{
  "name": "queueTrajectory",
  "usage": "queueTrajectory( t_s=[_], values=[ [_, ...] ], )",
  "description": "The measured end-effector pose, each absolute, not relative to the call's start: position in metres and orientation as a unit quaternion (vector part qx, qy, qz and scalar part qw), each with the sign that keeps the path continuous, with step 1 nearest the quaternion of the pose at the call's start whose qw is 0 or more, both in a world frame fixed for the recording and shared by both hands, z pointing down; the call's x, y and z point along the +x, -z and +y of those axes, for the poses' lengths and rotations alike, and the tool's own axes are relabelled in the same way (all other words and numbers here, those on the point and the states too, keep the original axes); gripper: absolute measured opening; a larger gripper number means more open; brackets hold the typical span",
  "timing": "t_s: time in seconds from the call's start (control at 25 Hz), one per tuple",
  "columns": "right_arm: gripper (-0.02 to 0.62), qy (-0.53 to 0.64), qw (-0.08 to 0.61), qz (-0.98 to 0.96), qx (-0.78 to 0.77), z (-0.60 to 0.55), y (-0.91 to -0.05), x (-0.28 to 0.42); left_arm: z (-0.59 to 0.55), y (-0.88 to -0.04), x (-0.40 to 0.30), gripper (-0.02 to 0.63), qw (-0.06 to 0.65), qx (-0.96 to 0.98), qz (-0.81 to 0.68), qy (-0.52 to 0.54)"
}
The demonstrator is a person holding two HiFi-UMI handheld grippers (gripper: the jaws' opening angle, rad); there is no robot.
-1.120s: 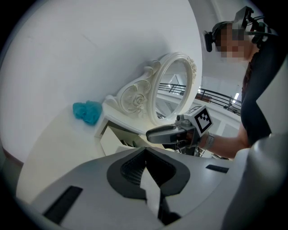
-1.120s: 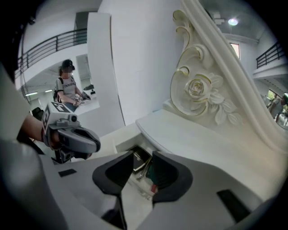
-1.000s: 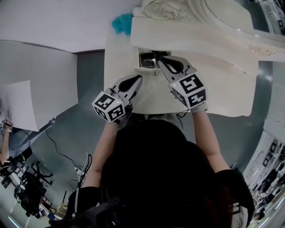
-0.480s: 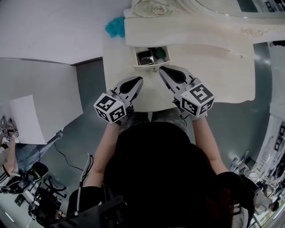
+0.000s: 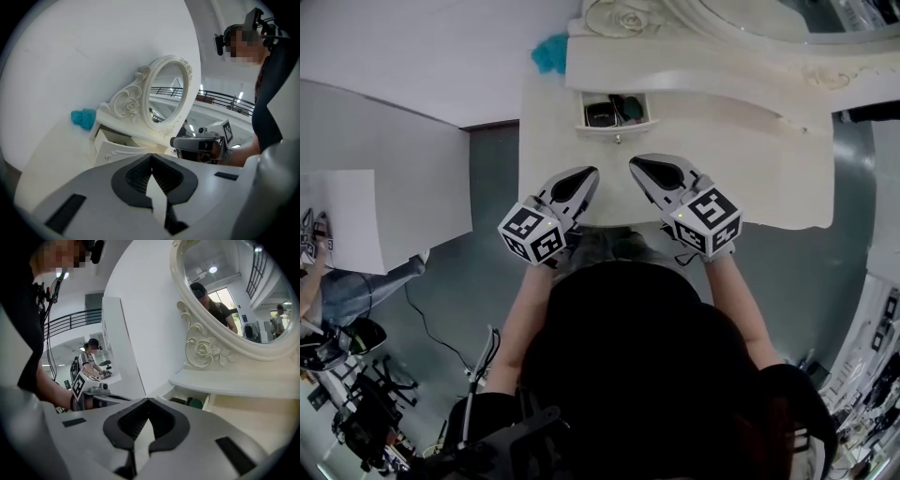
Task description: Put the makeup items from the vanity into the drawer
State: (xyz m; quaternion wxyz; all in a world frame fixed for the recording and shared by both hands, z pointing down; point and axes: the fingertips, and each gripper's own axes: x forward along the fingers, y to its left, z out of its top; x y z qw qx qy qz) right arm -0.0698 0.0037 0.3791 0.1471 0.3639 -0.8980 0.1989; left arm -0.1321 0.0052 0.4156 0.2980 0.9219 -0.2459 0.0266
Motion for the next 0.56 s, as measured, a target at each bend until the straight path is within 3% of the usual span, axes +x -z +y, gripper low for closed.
queueTrajectory(
  t_s=[0.56],
  values=[
    [0.021,-0.176,0.138,-0.92,0.322,0.09,-0.375,-0.035,0.093,-0.41,-0.083,0.014,0.283,0.916,-0.283,-0.013]
  ],
)
